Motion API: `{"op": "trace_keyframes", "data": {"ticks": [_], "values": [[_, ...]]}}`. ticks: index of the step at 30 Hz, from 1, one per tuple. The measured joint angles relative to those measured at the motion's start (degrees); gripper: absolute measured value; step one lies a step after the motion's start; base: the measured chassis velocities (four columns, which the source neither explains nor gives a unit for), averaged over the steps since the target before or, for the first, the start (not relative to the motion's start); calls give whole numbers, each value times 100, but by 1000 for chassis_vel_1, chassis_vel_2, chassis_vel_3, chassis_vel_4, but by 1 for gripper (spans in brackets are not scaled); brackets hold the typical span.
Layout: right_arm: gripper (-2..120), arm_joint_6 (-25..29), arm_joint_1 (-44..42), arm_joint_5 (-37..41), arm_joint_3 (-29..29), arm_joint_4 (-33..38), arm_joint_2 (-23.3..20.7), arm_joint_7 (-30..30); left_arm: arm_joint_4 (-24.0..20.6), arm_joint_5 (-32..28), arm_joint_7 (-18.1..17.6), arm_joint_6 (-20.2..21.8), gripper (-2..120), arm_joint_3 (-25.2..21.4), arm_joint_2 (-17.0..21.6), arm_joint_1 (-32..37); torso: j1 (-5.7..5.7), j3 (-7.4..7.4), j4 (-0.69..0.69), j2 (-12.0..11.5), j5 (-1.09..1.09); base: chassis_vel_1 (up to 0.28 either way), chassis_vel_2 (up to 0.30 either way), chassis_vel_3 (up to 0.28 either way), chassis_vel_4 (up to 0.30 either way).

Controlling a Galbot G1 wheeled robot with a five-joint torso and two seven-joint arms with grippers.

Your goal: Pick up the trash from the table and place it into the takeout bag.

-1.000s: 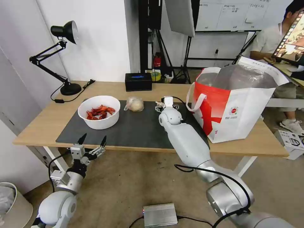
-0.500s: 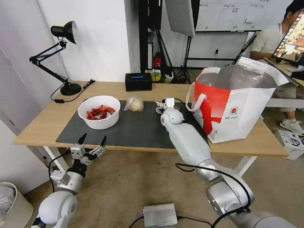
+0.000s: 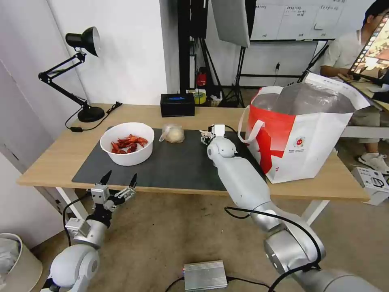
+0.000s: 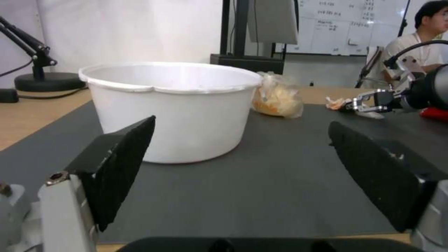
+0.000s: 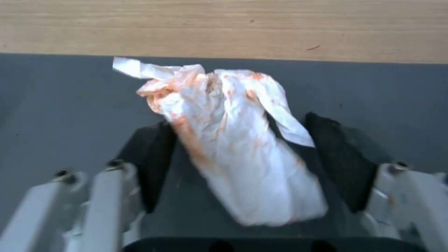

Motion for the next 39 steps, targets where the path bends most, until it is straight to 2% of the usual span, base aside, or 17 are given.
{"op": "trace_keyframes", "data": {"ticks": [1,3,5,6,8,9,11,13,15,16,19,31,39], "values": [[60,-7,0,44,9,6,-1,29,-2,0,-1,0,100,8,-2,-5,0,0,-1,0,0,0,0,0,0],[58,-9,0,57,14,6,-2,36,-2,0,-1,0,100,11,-2,-7,0,0,-2,-1,0,0,0,0,0],[46,-16,0,105,43,6,-3,65,-4,0,-2,0,100,22,-4,-13,0,0,-2,0,0,0,0,0,0],[46,-16,0,105,43,6,-3,65,-4,0,-2,0,100,22,-4,-13,0,0,-2,0,0,0,0,0,0],[36,-28,0,176,63,6,-6,98,-4,0,-4,0,100,27,-4,-20,0,0,-3,0,-1,0,0,0,0],[36,-28,0,176,63,6,-6,98,-4,0,-4,0,100,27,-4,-20,0,0,-3,0,-1,0,0,0,0],[28,-40,-2,218,67,17,-6,108,-4,0,-4,0,100,28,-3,-21,0,0,-4,0,-1,0,0,0,0],[16,-61,-5,275,66,44,-6,112,-4,-1,-6,0,100,30,-2,-22,1,0,-2,0,-1,0,0,0,0],[14,-64,-7,284,65,52,-6,112,-5,-2,-6,0,100,30,-2,-21,1,0,-1,0,0,0,0,0,0],[8,-67,-13,296,62,66,-5,112,-8,-2,-7,0,100,30,-2,-20,1,1,0,-1,-1,0,0,0,0],[0,-68,-24,332,56,99,-5,103,-12,-2,-8,-1,100,29,-2,-15,1,1,0,-1,0,0,0,0,0],[0,-61,-180,489,12,536,-12,-4,-18,-11,-13,-16,100,2,-1,2,1,1,1,-2,0,0,0,0,0],[0,-59,-462,516,-115,1148,-128,8,-92,-25,-18,-20,100,-60,3,58,1,0,0,-1,0,0,0,0,0]]}}
